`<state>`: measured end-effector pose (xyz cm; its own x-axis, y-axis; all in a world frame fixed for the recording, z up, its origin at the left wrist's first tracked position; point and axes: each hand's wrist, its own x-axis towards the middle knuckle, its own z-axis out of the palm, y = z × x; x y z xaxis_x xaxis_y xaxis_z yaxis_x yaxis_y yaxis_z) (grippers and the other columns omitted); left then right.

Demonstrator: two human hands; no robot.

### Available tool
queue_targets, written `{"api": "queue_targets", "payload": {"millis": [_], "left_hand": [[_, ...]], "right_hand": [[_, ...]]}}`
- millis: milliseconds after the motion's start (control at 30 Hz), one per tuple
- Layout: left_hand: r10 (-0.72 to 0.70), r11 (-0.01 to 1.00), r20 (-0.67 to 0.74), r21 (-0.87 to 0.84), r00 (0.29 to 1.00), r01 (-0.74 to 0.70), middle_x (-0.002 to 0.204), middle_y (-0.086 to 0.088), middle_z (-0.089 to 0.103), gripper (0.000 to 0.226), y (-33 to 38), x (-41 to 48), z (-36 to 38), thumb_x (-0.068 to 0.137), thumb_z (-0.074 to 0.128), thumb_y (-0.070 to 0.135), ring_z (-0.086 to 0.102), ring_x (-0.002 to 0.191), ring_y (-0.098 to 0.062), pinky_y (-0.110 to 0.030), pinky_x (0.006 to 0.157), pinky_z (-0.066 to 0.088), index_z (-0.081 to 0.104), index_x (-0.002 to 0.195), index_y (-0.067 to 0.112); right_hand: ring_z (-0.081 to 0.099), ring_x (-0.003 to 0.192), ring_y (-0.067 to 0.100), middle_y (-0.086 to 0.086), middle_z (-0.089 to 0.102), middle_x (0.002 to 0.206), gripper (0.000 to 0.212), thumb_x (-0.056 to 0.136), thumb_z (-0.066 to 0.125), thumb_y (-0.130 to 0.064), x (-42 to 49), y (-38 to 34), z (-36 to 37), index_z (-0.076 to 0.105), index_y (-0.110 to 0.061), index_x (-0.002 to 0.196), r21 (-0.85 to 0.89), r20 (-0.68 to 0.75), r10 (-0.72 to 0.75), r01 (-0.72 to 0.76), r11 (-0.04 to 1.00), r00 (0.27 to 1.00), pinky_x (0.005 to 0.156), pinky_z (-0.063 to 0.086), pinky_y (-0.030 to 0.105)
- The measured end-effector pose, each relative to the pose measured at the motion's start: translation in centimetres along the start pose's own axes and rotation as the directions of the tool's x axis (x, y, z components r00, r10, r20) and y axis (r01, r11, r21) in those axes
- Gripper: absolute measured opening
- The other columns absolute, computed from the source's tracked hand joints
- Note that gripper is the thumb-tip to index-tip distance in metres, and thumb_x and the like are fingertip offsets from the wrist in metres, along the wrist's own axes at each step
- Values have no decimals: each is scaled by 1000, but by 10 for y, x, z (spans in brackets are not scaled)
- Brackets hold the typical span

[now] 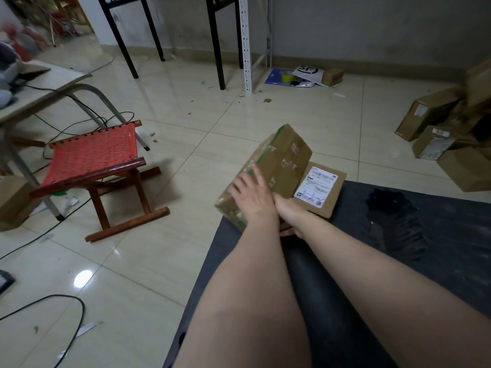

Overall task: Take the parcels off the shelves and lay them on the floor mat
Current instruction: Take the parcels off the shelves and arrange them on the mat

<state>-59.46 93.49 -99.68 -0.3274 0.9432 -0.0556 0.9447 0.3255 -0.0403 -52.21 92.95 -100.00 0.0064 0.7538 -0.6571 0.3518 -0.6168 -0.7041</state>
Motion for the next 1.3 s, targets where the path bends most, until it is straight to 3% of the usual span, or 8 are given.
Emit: {"api": "queue_targets", "payload": {"millis": [167,267,400,467,667,1000,1167,1300], "left_hand": [[115,990,36,-88,993,-112,136,-14,43,44,14,-4,-6,97,44,30,41,126,-33,-46,103,33,48,135,8],[175,966,68,-202,982,-159,134,-13,48,37,12,-5,-6,95,49,33,42,128,-32,-49,106,32,57,124,12],[100,898,110,-439,989,-43,140,-17,39,48,5,-4,-6,90,59,34,34,132,-36,-48,104,42,48,132,12],[91,878,154,-479,984,-7,142,-19,35,60,1,-4,-7,89,61,37,34,133,-38,-47,104,40,39,139,14],[-24,905,246,-406,969,125,143,-17,38,113,-25,-3,-4,66,75,65,40,134,-36,-51,105,41,21,148,9],[-236,928,405,-174,883,328,145,-23,28,121,-51,2,2,69,71,70,32,134,-37,-37,109,33,18,149,-3],[-312,911,477,-95,821,402,142,-23,26,136,-43,0,0,58,78,71,32,131,-37,-39,105,37,9,151,-1],[-332,927,584,56,741,371,142,-23,24,144,-35,-4,-5,54,86,59,28,134,-42,-51,113,32,-1,154,3]], "right_hand": [[55,120,37,13,52,139,71,96,34,-65,2,5,-24,47,-13,142,-111,-25,56,-58,992,998,78,55,40],[58,112,37,14,53,137,71,96,38,-64,4,11,-29,43,-12,144,-127,-20,63,-65,990,998,76,55,39],[62,104,34,14,56,130,72,93,45,-63,4,14,-29,46,-9,141,-96,-56,39,-45,994,998,86,58,45],[57,115,37,13,52,138,77,92,44,-66,-1,12,-28,43,-11,146,-110,-67,43,-50,993,997,87,58,50],[41,134,41,7,37,156,73,93,31,-74,-15,0,-16,36,-30,152,-33,143,-4,9,999,990,99,46,55],[54,125,34,10,45,149,61,101,34,-60,-19,-7,5,52,-18,141,-13,246,-94,101,995,965,97,49,46],[58,101,25,4,61,102,37,98,51,-45,-11,1,-6,69,-13,102,-244,12,-229,225,943,973,80,45,31],[53,103,30,15,55,111,27,91,53,-35,0,8,-28,63,-10,97,-512,-255,-251,90,854,934,82,42,32]]}}
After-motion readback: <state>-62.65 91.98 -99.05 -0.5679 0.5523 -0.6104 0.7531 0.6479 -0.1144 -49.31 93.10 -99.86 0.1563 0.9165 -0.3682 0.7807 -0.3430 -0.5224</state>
